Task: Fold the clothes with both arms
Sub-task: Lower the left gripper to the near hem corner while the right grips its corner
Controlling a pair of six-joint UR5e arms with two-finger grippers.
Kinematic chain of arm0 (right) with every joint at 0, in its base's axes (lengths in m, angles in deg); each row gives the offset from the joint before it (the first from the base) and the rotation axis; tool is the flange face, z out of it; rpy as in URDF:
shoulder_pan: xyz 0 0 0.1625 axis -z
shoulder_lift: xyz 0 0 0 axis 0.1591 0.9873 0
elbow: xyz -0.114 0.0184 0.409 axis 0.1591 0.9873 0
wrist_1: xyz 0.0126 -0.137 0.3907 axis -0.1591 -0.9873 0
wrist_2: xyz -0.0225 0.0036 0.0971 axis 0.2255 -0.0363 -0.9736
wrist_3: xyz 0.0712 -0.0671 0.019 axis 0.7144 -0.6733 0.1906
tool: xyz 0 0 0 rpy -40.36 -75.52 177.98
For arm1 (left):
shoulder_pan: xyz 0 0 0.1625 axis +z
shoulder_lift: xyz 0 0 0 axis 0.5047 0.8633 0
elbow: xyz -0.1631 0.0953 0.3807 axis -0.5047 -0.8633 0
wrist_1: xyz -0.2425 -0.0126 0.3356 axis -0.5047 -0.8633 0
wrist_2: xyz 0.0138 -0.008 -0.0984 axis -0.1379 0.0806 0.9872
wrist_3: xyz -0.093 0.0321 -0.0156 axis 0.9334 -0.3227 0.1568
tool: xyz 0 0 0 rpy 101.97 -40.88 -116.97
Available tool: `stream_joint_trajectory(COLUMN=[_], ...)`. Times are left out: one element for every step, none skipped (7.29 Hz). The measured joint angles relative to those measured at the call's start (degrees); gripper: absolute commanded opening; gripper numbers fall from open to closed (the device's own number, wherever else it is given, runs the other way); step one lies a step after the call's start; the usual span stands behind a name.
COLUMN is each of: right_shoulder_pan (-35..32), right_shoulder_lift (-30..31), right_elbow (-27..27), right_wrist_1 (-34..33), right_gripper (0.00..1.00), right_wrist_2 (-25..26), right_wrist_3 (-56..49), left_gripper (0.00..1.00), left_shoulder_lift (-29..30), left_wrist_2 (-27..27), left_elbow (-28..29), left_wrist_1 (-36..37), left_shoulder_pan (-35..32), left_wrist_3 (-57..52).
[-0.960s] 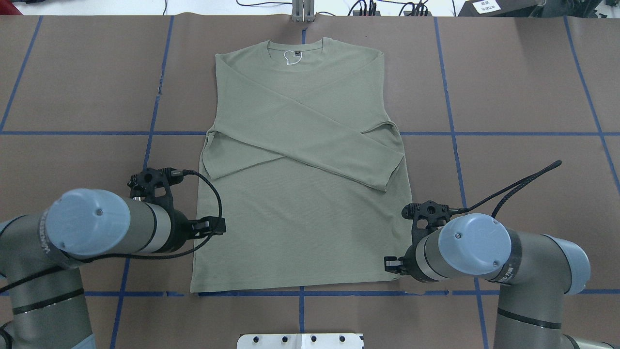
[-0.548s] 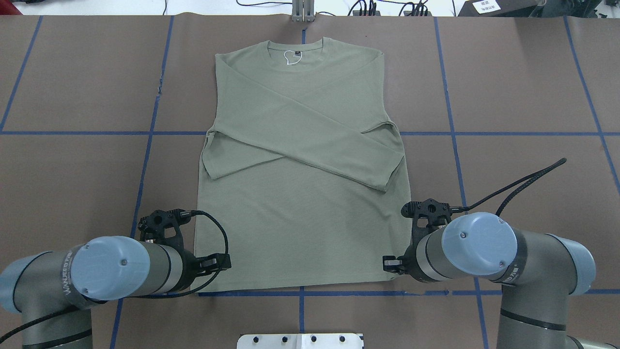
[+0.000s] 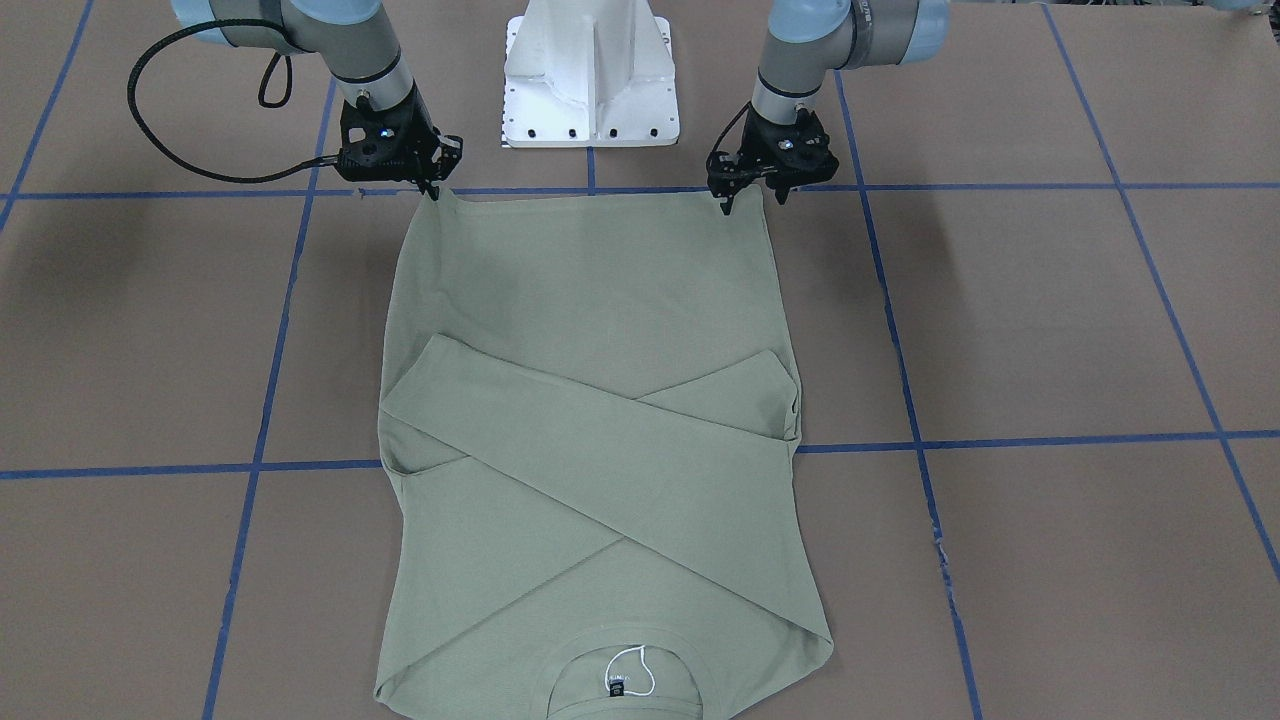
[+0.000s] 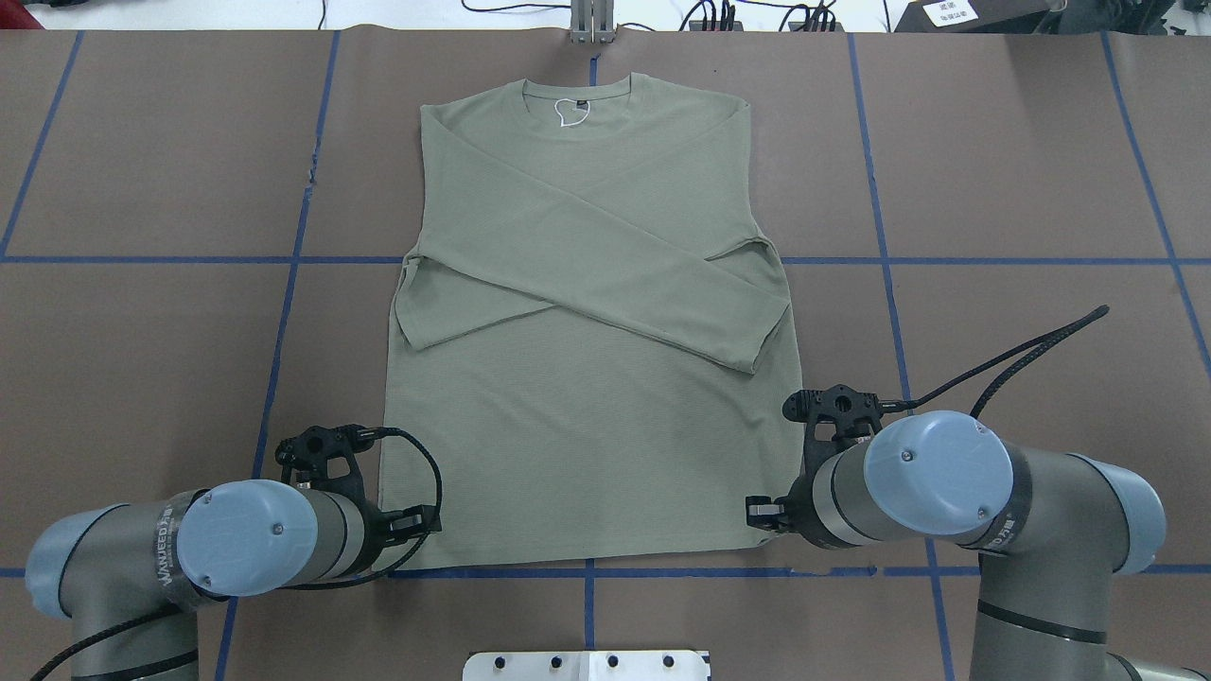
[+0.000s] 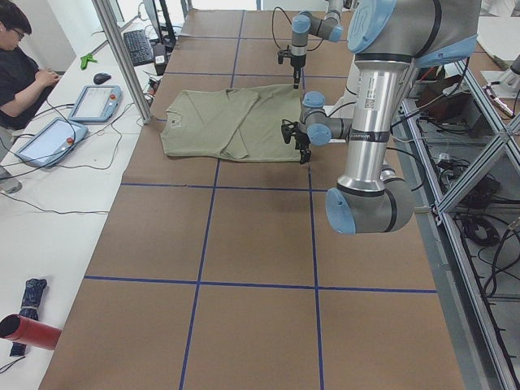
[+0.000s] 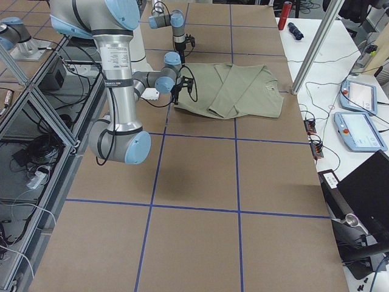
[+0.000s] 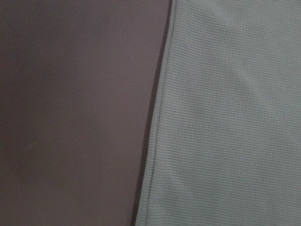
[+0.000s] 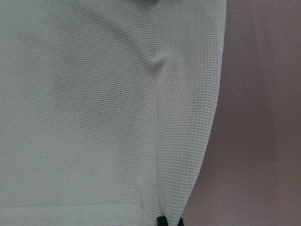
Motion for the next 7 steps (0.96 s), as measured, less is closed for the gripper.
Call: stream_joint_trajectory(right_shoulder_pan=[-0.09, -0.22, -0.30, -0.36, -0.45, -0.57, -0.75], right_shoulder_lift=[0.00, 0.03, 0.05, 0.06, 0.05, 0.02, 0.01], right_elbow=[0.00, 0.00, 0.00, 0.00, 0.00, -0.03, -0.06], right_wrist_1=[0.01, 0.00, -0.03, -0.05, -0.06, -0.05, -0.01], right_gripper=[0.00, 0.00, 0.00, 0.00, 0.00, 0.00, 0.00], right_wrist_2=[-0.06, -0.14, -0.18, -0.20, -0.21, -0.23, -0.38], right_wrist_3=[0.00, 0.00, 0.00, 0.00, 0.00, 0.00, 0.00], left_gripper=[0.85, 0.83, 0.79, 0.72, 0.55, 0.37, 0.24], left_shoulder_lift=[0.02, 0.09, 0.15, 0.18, 0.23, 0.30, 0.39], left_wrist_2=[-0.06, -0.06, -0.05, -0.05, -0.03, 0.01, 0.03], left_elbow=[0.09, 0.05, -0.06, -0.12, -0.16, -0.19, -0.28], left_wrist_1=[0.08, 0.56, 1.38, 2.00, 2.31, 2.45, 2.66], left_shoulder_pan=[0.21, 0.51, 0.77, 1.00, 1.21, 1.33, 1.36], left_wrist_3=[0.01, 0.01, 0.01, 0.01, 0.03, 0.24, 0.55])
